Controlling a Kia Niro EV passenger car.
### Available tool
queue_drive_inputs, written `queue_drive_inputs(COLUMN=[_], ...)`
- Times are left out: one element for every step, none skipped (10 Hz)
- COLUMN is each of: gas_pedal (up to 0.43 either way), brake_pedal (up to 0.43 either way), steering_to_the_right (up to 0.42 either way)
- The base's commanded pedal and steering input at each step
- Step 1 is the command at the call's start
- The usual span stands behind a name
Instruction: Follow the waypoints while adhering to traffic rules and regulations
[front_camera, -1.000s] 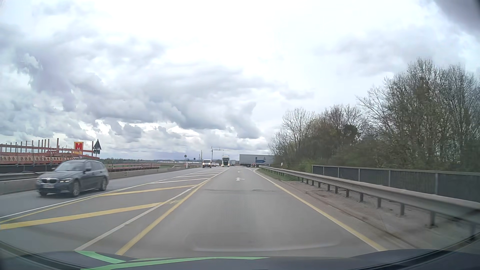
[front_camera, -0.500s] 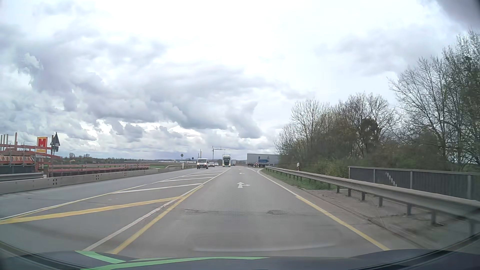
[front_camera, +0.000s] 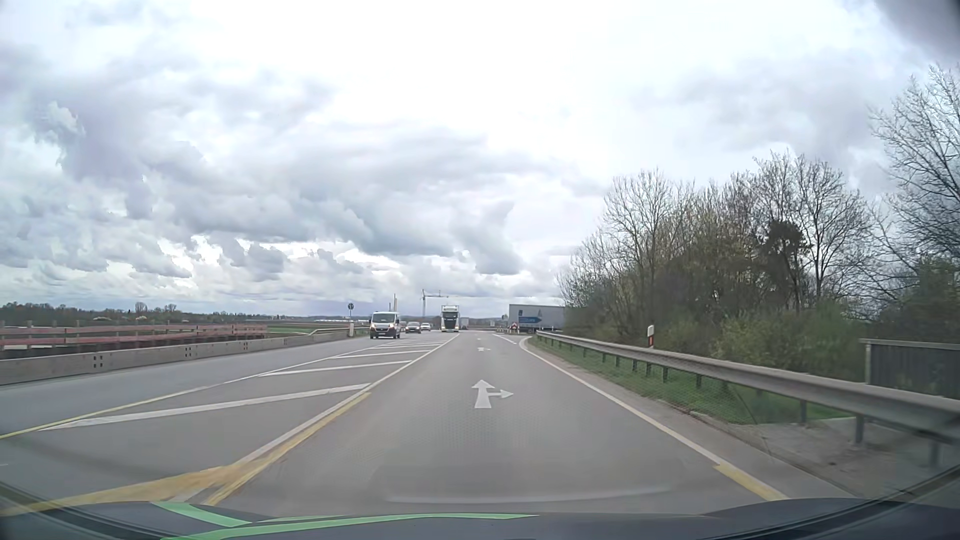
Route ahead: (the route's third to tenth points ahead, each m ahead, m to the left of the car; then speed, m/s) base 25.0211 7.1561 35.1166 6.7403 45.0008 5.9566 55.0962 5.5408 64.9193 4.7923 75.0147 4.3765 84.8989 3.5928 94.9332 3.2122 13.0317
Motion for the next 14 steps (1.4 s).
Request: queue_drive_inputs(gas_pedal=[0.067, 0.087, 0.087, 0.087, 0.087, 0.087, 0.087, 0.087, 0.087, 0.087, 0.087, 0.087, 0.087, 0.087], brake_pedal=[0.000, 0.000, 0.000, 0.000, 0.000, 0.000, 0.000, 0.000, 0.000, 0.000, 0.000, 0.000, 0.000, 0.000], steering_to_the_right=[0.006, 0.005, 0.005, 0.005, 0.005, 0.005, 0.005, 0.005, 0.005, 0.005, 0.004, 0.004, 0.004, 0.002])
